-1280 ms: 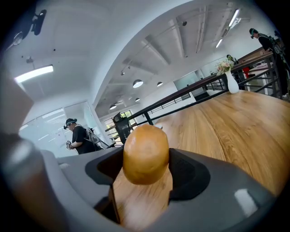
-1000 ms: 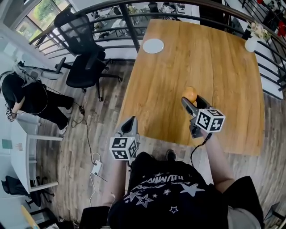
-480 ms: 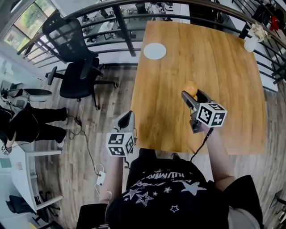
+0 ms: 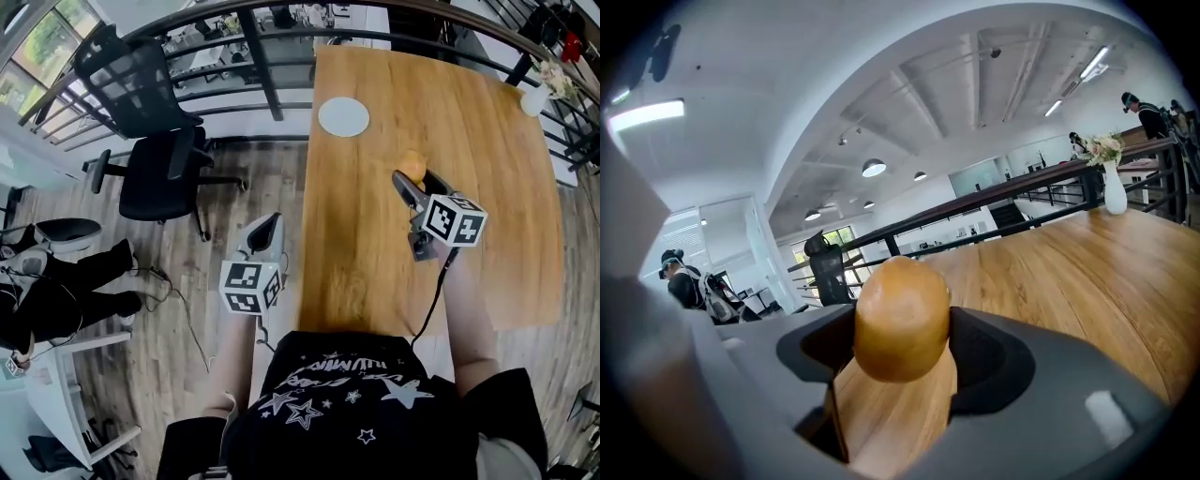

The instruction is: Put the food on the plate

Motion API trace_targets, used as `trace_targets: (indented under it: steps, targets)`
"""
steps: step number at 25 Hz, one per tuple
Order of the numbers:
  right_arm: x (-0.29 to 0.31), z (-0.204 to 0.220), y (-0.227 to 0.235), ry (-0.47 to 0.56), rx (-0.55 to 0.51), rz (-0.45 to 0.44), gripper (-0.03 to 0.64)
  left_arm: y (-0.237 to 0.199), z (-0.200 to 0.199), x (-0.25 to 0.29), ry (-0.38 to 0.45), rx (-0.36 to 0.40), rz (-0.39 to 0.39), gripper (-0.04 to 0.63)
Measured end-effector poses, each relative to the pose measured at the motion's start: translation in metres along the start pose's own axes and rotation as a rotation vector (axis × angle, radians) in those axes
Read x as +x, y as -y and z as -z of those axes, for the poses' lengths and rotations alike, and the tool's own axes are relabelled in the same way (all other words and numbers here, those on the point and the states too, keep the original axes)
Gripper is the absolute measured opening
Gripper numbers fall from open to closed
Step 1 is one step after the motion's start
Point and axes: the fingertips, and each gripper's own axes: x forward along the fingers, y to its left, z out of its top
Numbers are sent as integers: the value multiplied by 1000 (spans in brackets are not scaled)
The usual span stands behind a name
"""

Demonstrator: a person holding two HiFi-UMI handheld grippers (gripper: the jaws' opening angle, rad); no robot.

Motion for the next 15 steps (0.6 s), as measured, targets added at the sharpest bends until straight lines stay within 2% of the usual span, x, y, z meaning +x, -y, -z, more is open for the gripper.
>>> trace_targets:
  steps: [8, 15]
  targets:
    - [75, -12, 0, -51, -62, 61, 321, -40, -20, 39, 8, 8, 66, 2]
    - [153, -18, 12, -134, -146, 104, 321, -85, -20, 75, -11, -12, 76, 2]
